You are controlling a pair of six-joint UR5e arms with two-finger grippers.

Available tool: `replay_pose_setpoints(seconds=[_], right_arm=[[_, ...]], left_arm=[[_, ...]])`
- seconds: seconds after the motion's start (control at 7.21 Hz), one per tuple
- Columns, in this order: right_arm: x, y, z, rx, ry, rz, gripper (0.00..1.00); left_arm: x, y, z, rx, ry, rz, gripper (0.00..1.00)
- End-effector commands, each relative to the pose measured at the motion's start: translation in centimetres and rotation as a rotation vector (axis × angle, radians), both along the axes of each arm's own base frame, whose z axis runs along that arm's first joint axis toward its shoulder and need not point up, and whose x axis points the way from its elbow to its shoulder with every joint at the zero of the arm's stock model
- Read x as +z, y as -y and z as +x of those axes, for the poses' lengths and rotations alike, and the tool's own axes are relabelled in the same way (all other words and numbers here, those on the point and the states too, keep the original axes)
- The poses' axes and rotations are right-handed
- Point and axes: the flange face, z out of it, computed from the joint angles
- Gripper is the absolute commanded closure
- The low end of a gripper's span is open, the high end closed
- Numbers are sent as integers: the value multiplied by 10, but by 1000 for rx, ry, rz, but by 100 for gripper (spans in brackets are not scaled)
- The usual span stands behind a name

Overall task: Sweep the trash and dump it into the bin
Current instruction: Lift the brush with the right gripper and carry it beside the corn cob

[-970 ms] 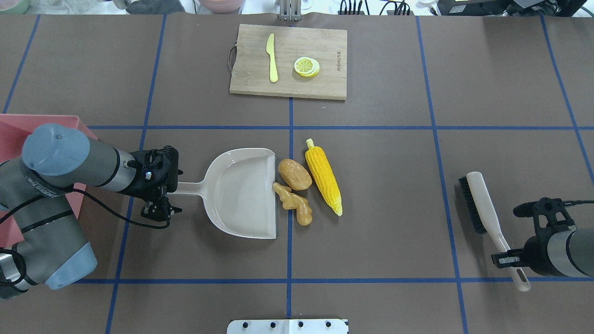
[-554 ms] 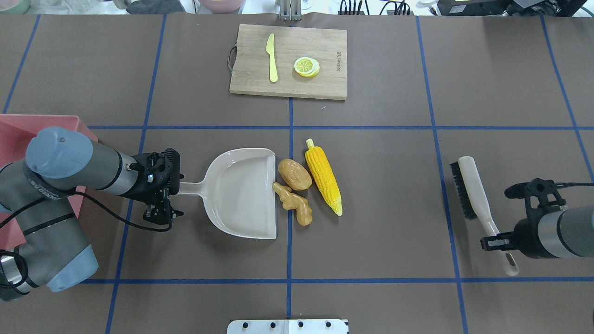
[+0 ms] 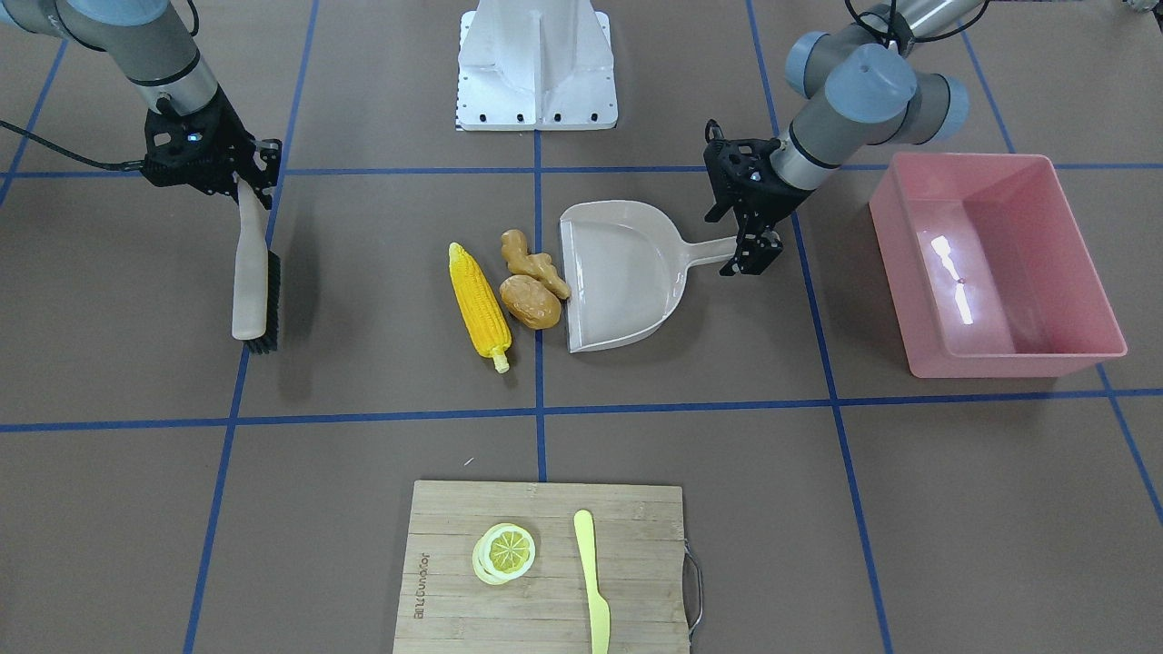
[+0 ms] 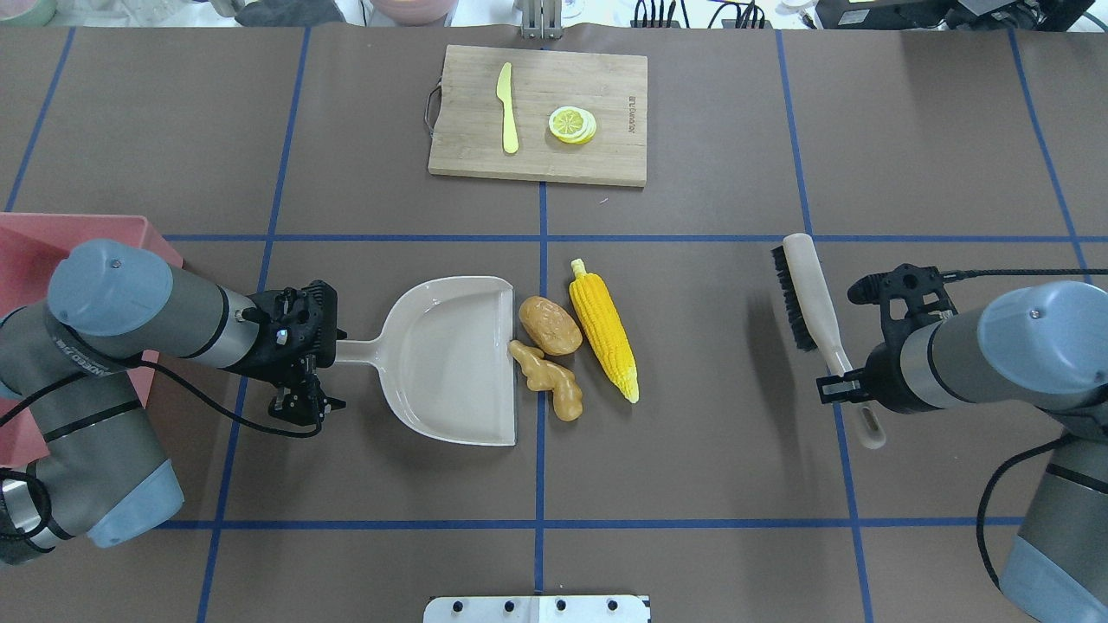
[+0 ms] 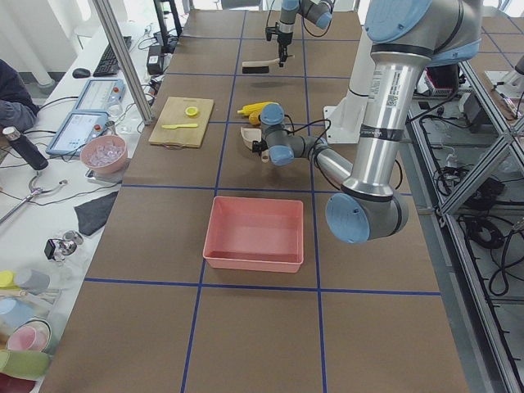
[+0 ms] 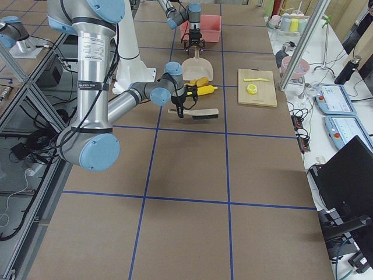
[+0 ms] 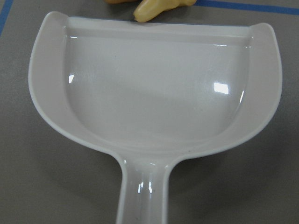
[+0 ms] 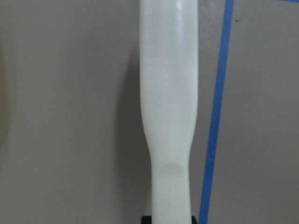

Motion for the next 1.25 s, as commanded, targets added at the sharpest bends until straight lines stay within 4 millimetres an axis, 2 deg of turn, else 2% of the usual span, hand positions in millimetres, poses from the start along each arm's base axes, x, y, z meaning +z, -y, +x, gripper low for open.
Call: replay_pose_setpoints(seconds=[0.0, 0.28, 0.55, 0.69, 1.11], right_arm=[[-40, 26, -34, 4, -4, 16, 100], [-70, 23, -57, -13, -1, 10, 100], [-88, 11, -97, -6, 0, -28, 100], [-92, 9, -112, -12, -12, -38, 100], [-90, -20, -145, -16, -41, -48, 100]], left_arm=[[1, -1, -2, 8, -2, -4, 5], [-2, -1, -4, 8, -15, 4, 5], [9, -1, -2, 9, -7, 1, 4], [12, -1, 2, 9, -1, -4, 5], [9, 1, 5, 7, -5, -18, 4]])
